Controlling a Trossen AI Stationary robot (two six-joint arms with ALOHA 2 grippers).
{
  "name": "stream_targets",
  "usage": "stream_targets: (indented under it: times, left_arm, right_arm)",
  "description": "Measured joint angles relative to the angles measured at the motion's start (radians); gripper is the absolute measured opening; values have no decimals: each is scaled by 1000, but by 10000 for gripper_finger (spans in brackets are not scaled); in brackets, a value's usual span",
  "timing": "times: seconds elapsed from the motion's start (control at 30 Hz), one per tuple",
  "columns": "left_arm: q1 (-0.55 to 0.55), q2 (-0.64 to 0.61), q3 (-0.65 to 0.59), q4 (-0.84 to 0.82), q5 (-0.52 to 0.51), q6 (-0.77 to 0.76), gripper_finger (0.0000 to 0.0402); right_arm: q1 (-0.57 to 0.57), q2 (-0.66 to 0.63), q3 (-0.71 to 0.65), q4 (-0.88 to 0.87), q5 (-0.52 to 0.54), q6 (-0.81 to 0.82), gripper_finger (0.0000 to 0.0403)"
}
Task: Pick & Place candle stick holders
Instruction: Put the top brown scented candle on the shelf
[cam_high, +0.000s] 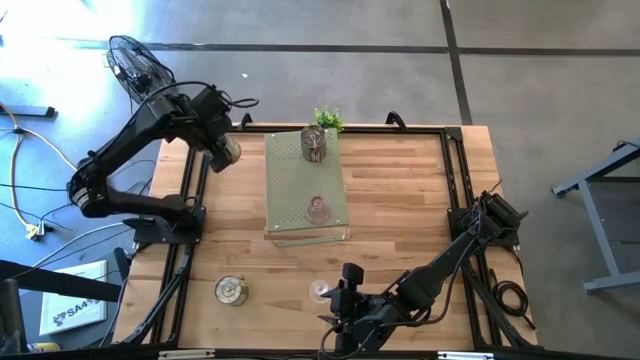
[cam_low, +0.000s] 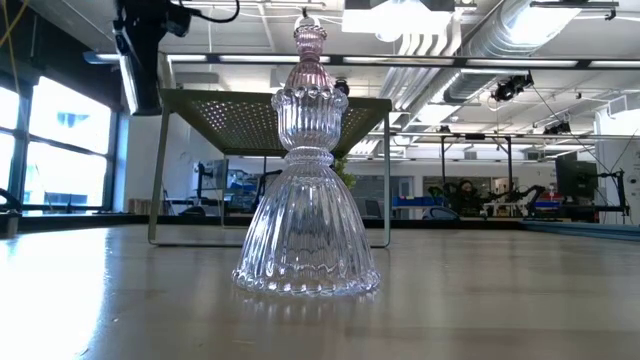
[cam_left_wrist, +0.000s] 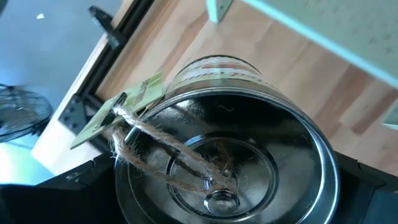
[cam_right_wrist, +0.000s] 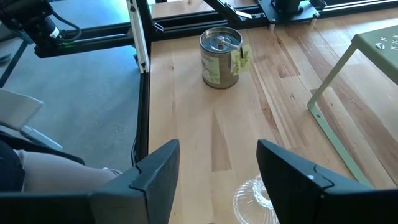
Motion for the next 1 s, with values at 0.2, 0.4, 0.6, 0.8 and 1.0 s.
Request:
stream_targets:
  times: [0.2,0.4,0.6,0.8,1.0]
  left_arm:
    - [0,47,45,0,26,-1,356]
    - [-28,100,78,15,36,-7,356]
    - [-108,157,126,50,33,-23,356]
    - [-173,220,199,53,32,-28,356]
    - [-209,285,283,50,32,-27,356]
  right_arm:
    - [0,0,0,0,1,13,209]
    - [0,0,0,0,1,17,209]
    - [0,0,0,0,1,25,209]
    - [1,0,0,0,0,49,209]
    - [9,0,0,0,4,79,209]
